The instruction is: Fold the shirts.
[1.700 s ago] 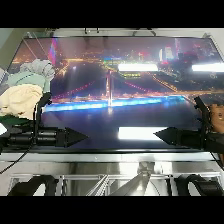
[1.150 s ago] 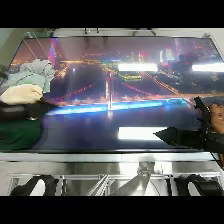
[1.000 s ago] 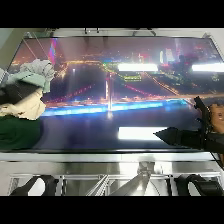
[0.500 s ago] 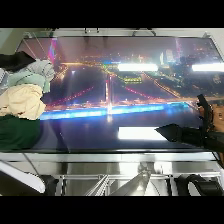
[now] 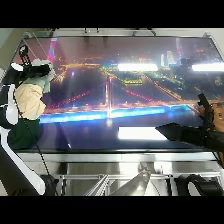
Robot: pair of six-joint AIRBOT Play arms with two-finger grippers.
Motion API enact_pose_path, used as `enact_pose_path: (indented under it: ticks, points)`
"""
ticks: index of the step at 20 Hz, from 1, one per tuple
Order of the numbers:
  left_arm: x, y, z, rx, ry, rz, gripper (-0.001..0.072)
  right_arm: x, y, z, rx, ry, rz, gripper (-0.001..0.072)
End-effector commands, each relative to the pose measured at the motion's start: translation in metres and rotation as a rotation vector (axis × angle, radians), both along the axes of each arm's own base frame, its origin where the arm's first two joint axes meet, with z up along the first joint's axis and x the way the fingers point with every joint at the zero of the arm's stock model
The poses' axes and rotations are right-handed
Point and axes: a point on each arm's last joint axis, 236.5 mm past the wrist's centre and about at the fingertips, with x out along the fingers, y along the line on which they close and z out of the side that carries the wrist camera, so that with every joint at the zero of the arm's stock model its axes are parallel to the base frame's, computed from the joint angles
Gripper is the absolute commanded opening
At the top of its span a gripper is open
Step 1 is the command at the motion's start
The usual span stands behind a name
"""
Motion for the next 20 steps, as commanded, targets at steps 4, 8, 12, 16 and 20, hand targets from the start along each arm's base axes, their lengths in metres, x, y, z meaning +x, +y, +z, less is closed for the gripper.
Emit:
enact_pose_path:
  ticks: [4, 8, 12, 16, 20]
  points:
    - [-0.019, -0.063, 0.159, -0.095, -0.153, -0.150, 0.0014, 0.000, 0.000, 0.000, -0.012, -0.020, 0.017, 0.0017]
    - [-0.101, -0.172, 0.288, -0.272, -0.246, -0.449, 0.0016, 0.000, 0.000, 0.000, -0.012, -0.020, 0.017, 0.0017]
    - [-0.212, -0.278, 0.325, -0.415, -0.128, -0.832, 0.0016, 0.002, 0.000, 0.001, 0.004, -0.007, -0.004, 0.0018]
    - [-0.256, -0.320, 0.284, -0.463, 0.083, -0.910, 0.0015, -0.002, 0.014, 0.016, 0.100, 0.010, 0.007, 0.0018]
    - [-0.271, -0.314, 0.197, -0.396, 0.311, -0.861, 0.0122, 0.006, 0.010, 0.014, 0.090, -0.002, -0.013, 0.0190]
